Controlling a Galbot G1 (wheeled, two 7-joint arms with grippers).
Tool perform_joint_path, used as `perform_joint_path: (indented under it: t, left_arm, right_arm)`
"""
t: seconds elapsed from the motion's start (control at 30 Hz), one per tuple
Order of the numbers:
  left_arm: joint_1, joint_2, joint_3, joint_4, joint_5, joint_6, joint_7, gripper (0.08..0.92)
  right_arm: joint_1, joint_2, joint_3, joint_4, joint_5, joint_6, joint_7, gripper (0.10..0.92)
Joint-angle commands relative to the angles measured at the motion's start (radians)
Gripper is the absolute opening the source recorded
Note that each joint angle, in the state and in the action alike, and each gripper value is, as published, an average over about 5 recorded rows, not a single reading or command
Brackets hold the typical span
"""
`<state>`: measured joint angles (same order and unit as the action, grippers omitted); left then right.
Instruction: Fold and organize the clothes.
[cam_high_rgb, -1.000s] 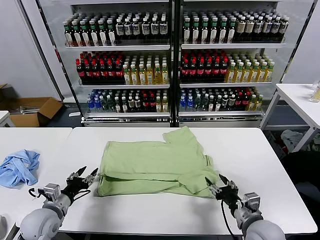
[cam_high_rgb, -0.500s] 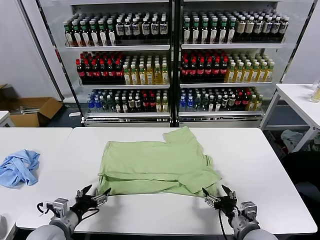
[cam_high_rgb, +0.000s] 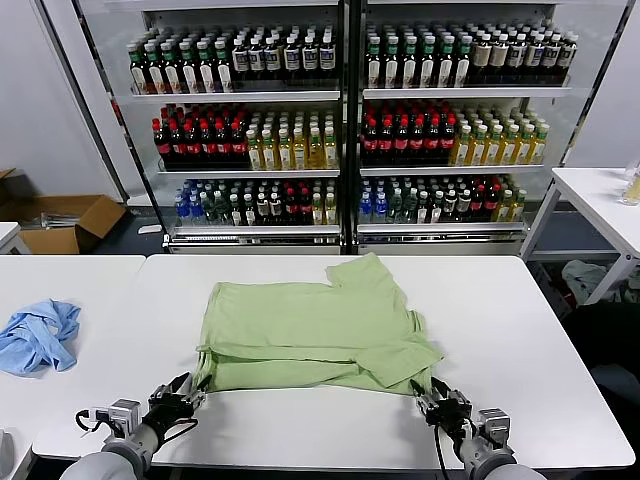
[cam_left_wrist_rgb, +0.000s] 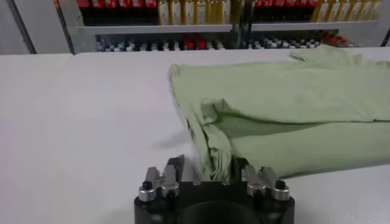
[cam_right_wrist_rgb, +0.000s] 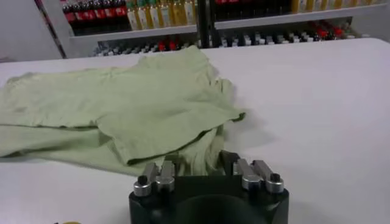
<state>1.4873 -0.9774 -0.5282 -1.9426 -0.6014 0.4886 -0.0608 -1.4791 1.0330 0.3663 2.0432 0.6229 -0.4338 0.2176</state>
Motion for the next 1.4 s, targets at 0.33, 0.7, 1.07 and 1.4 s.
perform_joint_path:
  t: [0.33, 0.7, 1.07, 1.4]
  left_arm:
    - [-0.001, 0.011, -0.018, -0.024, -0.117, 0.009, -0.026, 0.162]
    - [0.122, 0.058, -0.075, -0.153, -0.148, 0.010, -0.051, 0.085]
    - [0.301, 0.066, -0.102, -0.234, -0.094, 0.031, -0.068, 0.085]
    - [0.411, 0.052, -0.143, -0.275, -0.042, 0.052, -0.080, 0.085]
  right_arm:
    - [-0.022, -0.019, 0.036, 0.033, -0.010, -0.039, -0.020, 0.122]
    - [-0.207, -0.073, 0.120, 0.230, -0.030, -0.079, -0.041, 0.122]
    - [-0.313, -0.074, 0.154, 0.249, -0.097, -0.043, -0.059, 0.122]
    - [-0.347, -0.077, 0.155, 0.264, -0.125, -0.022, -0.066, 0.122]
